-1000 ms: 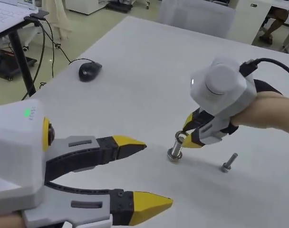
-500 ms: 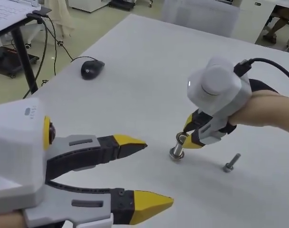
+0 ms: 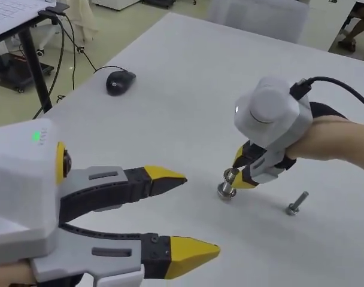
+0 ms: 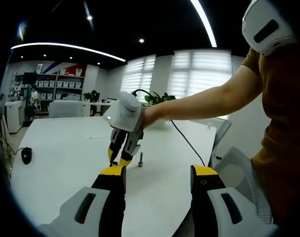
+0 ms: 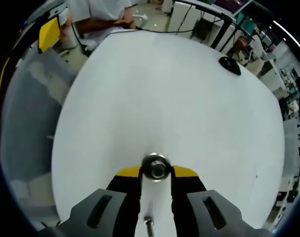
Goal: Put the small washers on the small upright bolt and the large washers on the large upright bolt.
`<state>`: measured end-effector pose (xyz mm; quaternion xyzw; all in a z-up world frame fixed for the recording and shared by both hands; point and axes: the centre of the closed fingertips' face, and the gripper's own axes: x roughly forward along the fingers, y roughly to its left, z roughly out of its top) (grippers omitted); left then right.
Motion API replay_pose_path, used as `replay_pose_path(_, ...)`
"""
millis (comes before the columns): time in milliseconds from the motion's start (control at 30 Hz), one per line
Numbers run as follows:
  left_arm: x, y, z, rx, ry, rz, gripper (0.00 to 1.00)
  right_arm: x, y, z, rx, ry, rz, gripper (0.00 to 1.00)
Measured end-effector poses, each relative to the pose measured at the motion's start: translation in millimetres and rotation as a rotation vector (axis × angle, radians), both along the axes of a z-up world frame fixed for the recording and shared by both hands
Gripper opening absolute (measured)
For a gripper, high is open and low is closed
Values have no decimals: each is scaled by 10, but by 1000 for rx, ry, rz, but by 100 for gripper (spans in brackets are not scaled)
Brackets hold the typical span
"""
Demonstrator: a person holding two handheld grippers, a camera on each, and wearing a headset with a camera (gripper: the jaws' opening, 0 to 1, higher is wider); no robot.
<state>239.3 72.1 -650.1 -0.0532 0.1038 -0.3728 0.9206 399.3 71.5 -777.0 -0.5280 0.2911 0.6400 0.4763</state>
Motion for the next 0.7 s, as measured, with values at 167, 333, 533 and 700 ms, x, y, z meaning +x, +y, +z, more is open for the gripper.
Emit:
replay_pose_path(167,6,6,-17,-1,5,2,51,1,10,-71,-8,20,-13,22)
replay_pose_path(333,13,20,-28,-3,7,7,51,-3,-6,-162,-18,34,-20,23)
replay_pose_path(533,16,49,-56,4,11,12,51,-32,-20,-254,-14,50,-31,23)
replay_pose_path(700,18,69,-62,-4,11,19,51,-18,-30,-332,-21,52,-32,23)
